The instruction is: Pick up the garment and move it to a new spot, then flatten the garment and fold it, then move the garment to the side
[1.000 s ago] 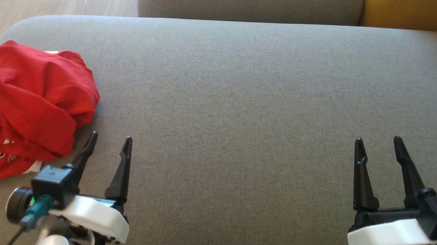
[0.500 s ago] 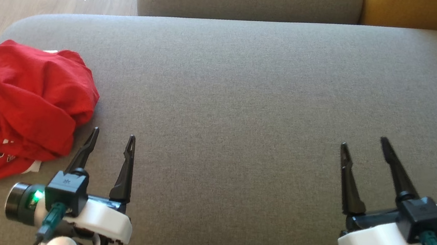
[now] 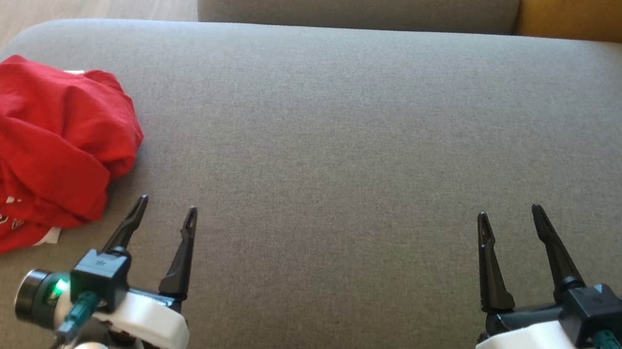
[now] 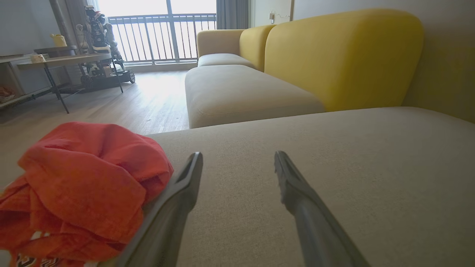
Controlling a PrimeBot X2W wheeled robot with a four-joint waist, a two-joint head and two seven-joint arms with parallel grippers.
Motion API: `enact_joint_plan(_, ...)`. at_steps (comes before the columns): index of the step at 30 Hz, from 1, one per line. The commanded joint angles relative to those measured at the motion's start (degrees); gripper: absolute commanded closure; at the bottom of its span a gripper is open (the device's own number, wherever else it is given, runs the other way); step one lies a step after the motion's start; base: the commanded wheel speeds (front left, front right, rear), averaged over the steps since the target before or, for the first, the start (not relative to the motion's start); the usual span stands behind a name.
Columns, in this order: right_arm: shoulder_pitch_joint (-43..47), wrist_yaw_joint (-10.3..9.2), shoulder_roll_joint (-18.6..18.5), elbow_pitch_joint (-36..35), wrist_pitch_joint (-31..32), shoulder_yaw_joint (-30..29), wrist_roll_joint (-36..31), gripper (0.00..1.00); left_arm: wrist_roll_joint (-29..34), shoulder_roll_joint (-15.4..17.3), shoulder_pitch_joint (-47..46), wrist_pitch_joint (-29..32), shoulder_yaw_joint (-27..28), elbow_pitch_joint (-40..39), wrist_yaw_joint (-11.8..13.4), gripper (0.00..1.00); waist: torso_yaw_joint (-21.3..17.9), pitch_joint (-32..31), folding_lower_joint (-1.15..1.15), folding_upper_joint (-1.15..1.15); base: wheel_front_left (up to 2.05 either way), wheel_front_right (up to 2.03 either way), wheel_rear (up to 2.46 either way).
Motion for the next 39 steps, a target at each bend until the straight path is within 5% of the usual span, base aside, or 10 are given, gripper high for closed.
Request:
enact_joint_plan(1,-1.1,-0.01,-0.4,-1.3,-0.5,1.4,0.9,0.00,-0.8,-0.1,-1.6,-0.7,2.7,-1.1,-0.5,0.00,0.2,-0.1,0.00,0.00,0.00,0.00,0.00)
enact_joint_plan(22,-1.3,-0.01,-0.4,1.1,-0.5,0.9,2.7,0.00,-7.5,-0.9,-1.8,-0.7,4.5,-0.2,-2.2,0.00,1.4,-0.4,0.00,0.00,0.00,0.00,0.00)
enact_joint_plan(39,-0.4,-0.01,-0.4,0.4,-0.5,2.6,3.9,0.00,-7.0,-0.9,-2.0,-0.7,4.5,-0.1,-1.8,0.00,13.7,-0.5,0.00,0.00,0.00,0.00,0.00)
